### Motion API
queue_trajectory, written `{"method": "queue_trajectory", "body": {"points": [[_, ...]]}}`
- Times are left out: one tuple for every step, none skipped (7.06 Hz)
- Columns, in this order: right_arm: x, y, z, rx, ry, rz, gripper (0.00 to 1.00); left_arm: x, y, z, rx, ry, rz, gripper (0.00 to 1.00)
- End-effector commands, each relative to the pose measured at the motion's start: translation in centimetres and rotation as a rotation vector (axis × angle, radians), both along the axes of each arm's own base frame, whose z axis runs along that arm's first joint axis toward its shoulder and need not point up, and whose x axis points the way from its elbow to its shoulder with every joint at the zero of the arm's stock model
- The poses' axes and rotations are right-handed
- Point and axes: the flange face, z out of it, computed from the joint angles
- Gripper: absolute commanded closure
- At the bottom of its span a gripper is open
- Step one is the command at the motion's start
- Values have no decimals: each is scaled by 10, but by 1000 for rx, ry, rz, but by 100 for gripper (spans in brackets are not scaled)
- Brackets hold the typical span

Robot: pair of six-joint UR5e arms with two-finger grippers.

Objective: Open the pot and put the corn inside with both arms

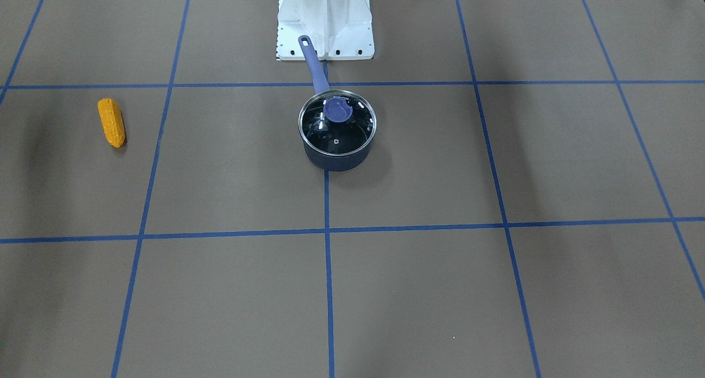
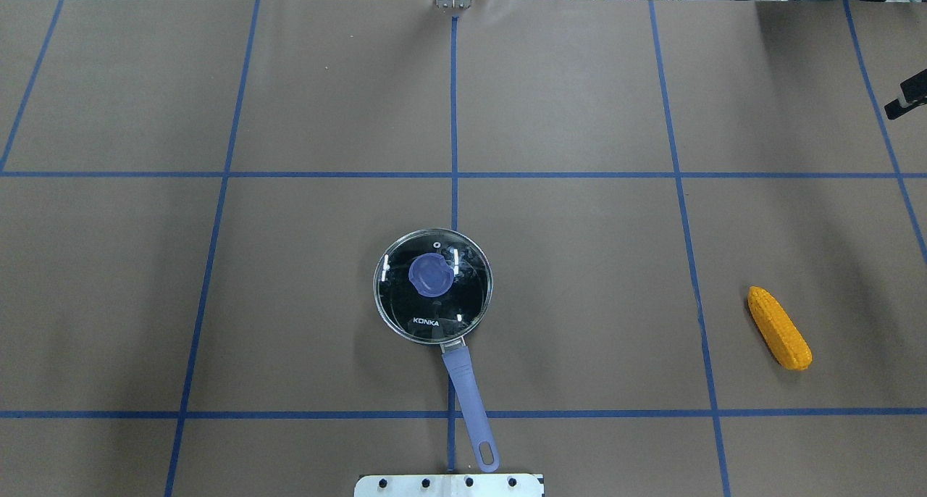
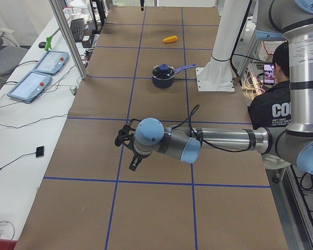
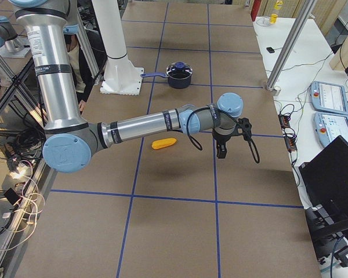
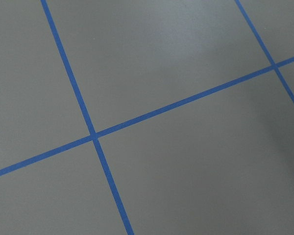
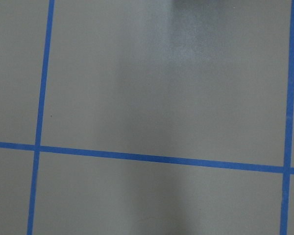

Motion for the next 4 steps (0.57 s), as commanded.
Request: {"method": "queue_trajectory", "body": {"points": [[0, -1, -3, 9, 2, 1, 0, 0, 0, 1, -4, 0, -1, 1], [-3, -6, -19, 27, -1, 5, 0, 1, 0, 0, -4, 1, 0, 1], [-20, -7, -25, 22, -13, -20, 0, 2, -6, -7, -30, 11, -28, 1], [-53, -4, -31, 10, -14, -52, 0, 6, -16, -27, -60, 31, -64, 1]]}}
